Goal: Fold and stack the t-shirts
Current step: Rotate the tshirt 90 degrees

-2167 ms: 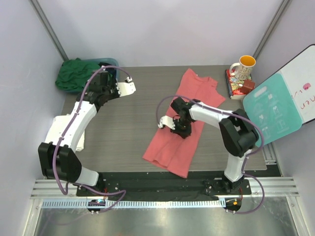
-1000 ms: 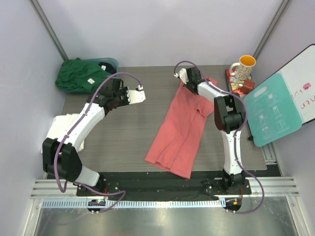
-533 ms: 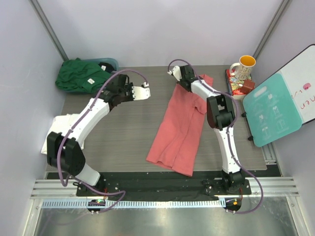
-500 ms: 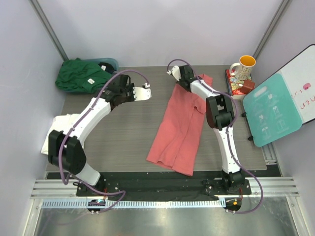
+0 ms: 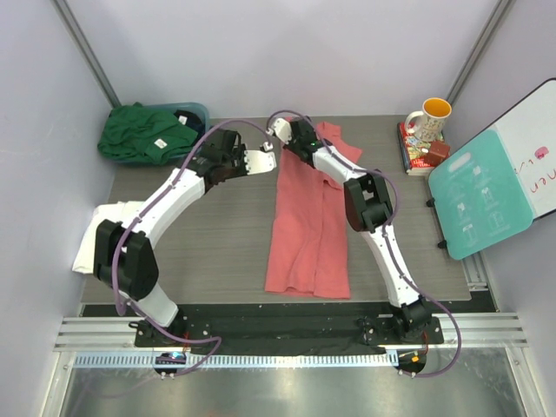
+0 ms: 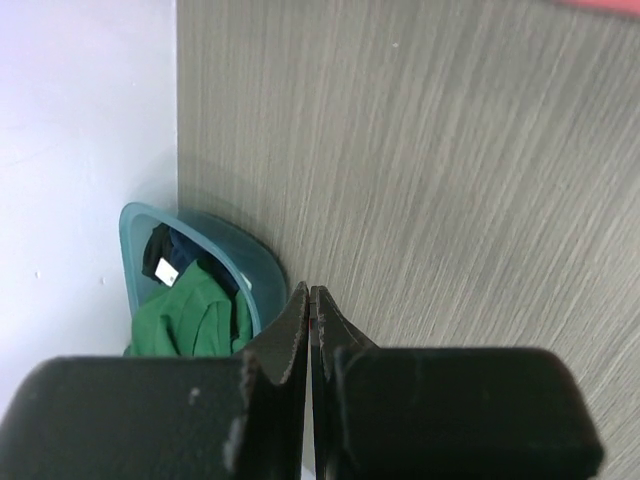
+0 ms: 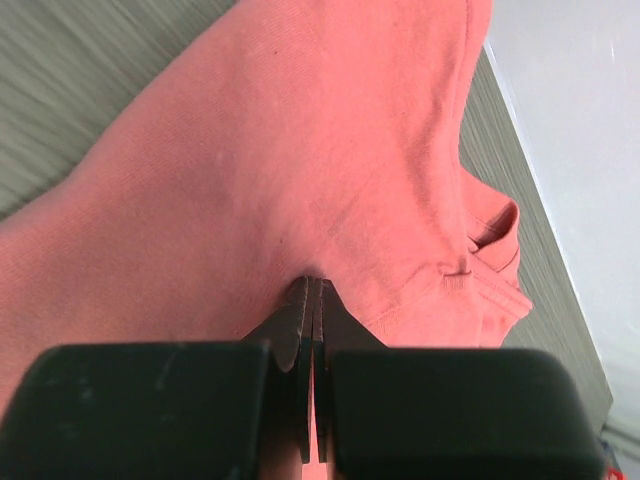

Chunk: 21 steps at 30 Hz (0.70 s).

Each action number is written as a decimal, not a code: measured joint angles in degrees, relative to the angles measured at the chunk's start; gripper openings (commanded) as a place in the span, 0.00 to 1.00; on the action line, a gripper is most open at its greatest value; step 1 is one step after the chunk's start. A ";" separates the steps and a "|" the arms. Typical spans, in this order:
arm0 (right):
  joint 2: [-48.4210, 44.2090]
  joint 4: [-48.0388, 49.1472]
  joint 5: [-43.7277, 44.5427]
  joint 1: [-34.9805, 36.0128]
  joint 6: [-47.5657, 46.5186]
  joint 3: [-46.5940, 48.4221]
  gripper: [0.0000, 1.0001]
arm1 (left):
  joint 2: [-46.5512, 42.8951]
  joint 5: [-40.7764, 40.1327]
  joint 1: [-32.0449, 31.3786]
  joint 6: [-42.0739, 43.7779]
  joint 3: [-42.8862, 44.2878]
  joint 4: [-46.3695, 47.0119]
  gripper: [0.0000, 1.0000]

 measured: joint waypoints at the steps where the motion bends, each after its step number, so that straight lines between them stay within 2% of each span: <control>1: 0.11 0.39 -0.07 0.52 -0.04 0.04 0.01 | -0.11 -0.04 -0.09 -0.48 -0.09 0.46 0.00; 5: 1.01 1.90 -0.20 3.21 -0.09 0.85 0.01 | -1.03 -1.05 -0.37 -2.23 -1.40 3.06 0.00; 6: 1.20 2.38 -0.13 3.87 -0.11 0.96 0.04 | -1.27 -1.42 -0.44 -2.62 -1.88 3.72 0.00; 7: 1.38 3.10 0.09 4.57 -0.13 0.98 0.11 | -1.44 -1.73 -0.50 -2.97 -2.29 4.24 0.05; 8: 1.53 3.74 0.42 5.11 -0.11 0.98 0.20 | -1.55 -2.03 -0.57 -3.21 -2.62 4.74 0.18; 9: 1.62 4.20 0.90 5.46 0.02 0.98 0.36 | -1.64 -2.38 -0.57 -3.41 -2.82 5.11 0.24; 11: 1.73 5.79 2.84 5.90 -0.66 0.42 0.48 | -1.70 -2.84 -0.61 -3.65 -2.97 5.79 0.38; 12: 1.70 6.91 3.74 6.01 -1.07 0.26 0.56 | -1.77 -3.06 -0.61 -4.22 -3.02 6.23 0.42; 21: -1.42 11.26 7.67 1.97 -2.91 -4.44 0.76 | -3.17 -3.58 -0.81 -5.18 -3.26 8.94 0.58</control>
